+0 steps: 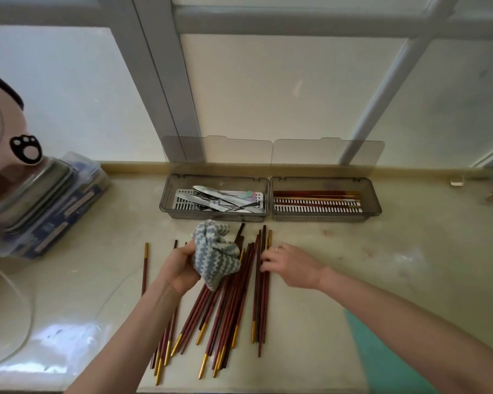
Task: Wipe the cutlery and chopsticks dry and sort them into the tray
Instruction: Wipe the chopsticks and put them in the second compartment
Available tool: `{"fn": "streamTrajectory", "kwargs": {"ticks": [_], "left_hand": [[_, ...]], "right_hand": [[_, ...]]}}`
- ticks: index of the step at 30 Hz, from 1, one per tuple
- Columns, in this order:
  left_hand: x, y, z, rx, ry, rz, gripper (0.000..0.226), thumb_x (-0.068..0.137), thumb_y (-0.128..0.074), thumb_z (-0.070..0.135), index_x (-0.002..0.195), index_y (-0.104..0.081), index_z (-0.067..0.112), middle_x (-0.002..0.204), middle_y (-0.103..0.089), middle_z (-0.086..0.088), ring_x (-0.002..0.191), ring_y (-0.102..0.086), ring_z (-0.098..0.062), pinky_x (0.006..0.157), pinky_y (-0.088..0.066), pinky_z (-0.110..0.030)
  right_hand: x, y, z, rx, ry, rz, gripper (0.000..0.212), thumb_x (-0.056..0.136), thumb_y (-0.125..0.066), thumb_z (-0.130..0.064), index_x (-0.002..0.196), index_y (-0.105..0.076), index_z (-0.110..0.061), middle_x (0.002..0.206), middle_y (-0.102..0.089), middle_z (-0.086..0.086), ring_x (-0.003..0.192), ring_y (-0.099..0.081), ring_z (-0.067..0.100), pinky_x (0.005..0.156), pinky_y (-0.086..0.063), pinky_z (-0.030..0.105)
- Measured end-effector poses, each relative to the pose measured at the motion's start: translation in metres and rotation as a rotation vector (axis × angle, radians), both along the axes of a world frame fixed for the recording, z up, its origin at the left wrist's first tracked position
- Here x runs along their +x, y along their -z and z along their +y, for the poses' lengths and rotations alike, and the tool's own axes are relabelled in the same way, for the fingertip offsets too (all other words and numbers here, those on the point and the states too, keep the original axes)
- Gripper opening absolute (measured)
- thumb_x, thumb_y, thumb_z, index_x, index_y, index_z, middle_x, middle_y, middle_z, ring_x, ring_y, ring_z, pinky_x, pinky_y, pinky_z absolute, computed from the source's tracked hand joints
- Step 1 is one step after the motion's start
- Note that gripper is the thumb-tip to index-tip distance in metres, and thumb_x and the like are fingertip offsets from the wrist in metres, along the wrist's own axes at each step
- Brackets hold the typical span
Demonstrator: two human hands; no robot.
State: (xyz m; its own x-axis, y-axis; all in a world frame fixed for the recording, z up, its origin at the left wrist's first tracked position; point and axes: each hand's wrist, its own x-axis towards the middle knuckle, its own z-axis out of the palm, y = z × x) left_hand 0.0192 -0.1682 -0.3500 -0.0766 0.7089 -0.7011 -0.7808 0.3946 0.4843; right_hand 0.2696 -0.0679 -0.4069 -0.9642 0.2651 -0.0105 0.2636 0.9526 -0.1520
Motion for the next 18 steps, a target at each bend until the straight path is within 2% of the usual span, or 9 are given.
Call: {"fn": "streamTrajectory", "kwargs": {"ticks": [3,6,8,10,11,13,14,15,18], "left_hand": [[0.004,-0.003,-0.002,0.013,0.036,-0.019,0.029,0.097,-0.029,0.009,0.101,-0.058,0.006,0.079,-0.072,-0.014,0.068,-0.071,-0.026,0.051,-0.057,-0.037],[0.003,-0.004,-0.004,0.022,0.054,-0.02,0.028,0.097,-0.029,0.009,0.106,-0.056,0.006,0.082,-0.071,-0.015,0.078,-0.067,-0.029,0.051,-0.057,-0.037],[0.001,-0.003,-0.005,0.014,0.057,-0.034,0.029,0.097,-0.029,0.009,0.109,-0.055,0.004,0.085,-0.071,-0.017,0.075,-0.069,-0.03,0.051,-0.057,-0.038],[-0.002,-0.008,-0.008,0.016,0.085,-0.046,0.024,0.094,-0.036,0.009,0.105,-0.056,0.002,0.089,-0.069,-0.019,0.07,-0.071,-0.029,0.051,-0.057,-0.038],[-0.003,-0.011,-0.01,0.033,0.112,-0.057,0.02,0.086,-0.05,0.009,0.104,-0.058,0.002,0.092,-0.067,-0.02,0.07,-0.071,-0.029,0.052,-0.057,-0.039],[-0.004,-0.013,-0.014,0.075,0.138,-0.091,0.062,0.047,-0.085,0.006,0.104,-0.06,0.0,0.093,-0.068,-0.023,0.073,-0.071,-0.033,0.053,-0.057,-0.043],[-0.006,-0.009,-0.015,0.096,0.144,-0.126,0.083,0.028,-0.09,0.002,0.105,-0.06,0.0,0.092,-0.069,-0.024,0.075,-0.07,-0.034,0.054,-0.057,-0.045],[-0.008,-0.007,-0.017,0.122,0.151,-0.145,0.093,0.019,-0.091,0.002,0.107,-0.059,0.002,0.092,-0.069,-0.024,0.076,-0.07,-0.034,0.057,-0.057,-0.045],[-0.009,-0.004,-0.022,0.209,0.215,-0.108,0.092,0.028,-0.094,0.012,0.113,-0.058,0.008,0.097,-0.069,-0.018,0.083,-0.069,-0.03,0.068,-0.058,-0.043]], "right_hand": [[0.003,0.007,-0.004,0.03,0.0,-0.032,0.032,0.069,-0.073,-0.006,0.095,-0.066,-0.024,0.098,-0.062,-0.001,0.084,-0.06,0.017,0.07,-0.049,0.027],[0.003,0.001,-0.005,0.091,-0.046,-0.085,0.025,0.072,-0.073,-0.015,0.093,-0.065,-0.026,0.095,-0.062,-0.004,0.083,-0.058,0.014,0.071,-0.047,0.026],[0.0,-0.002,-0.005,0.139,-0.115,-0.13,0.024,0.071,-0.071,-0.018,0.092,-0.063,-0.026,0.093,-0.061,-0.005,0.083,-0.056,0.015,0.071,-0.045,0.028],[-0.005,-0.004,-0.004,0.177,-0.181,-0.169,0.024,0.07,-0.069,-0.016,0.091,-0.061,-0.024,0.089,-0.062,-0.003,0.081,-0.056,0.017,0.068,-0.046,0.028],[-0.008,-0.005,-0.004,0.181,-0.206,-0.18,0.025,0.069,-0.07,-0.013,0.091,-0.062,-0.023,0.089,-0.063,-0.002,0.08,-0.057,0.019,0.067,-0.047,0.028],[-0.011,-0.006,-0.005,0.151,-0.214,-0.199,0.029,0.069,-0.07,-0.008,0.094,-0.064,-0.02,0.092,-0.064,0.002,0.081,-0.06,0.021,0.067,-0.049,0.03],[-0.012,-0.009,-0.006,0.127,-0.193,-0.193,0.03,0.068,-0.071,-0.007,0.096,-0.064,-0.018,0.094,-0.064,0.003,0.082,-0.061,0.021,0.067,-0.05,0.03],[-0.01,-0.01,-0.006,0.105,-0.162,-0.169,0.031,0.066,-0.07,-0.008,0.096,-0.063,-0.017,0.095,-0.063,0.003,0.081,-0.061,0.02,0.067,-0.05,0.029],[-0.007,-0.029,-0.015,0.024,-0.009,-0.083,0.029,0.071,-0.064,-0.013,0.098,-0.055,-0.016,0.095,-0.054,-0.001,0.075,-0.055,0.015,0.064,-0.049,0.025]]}}
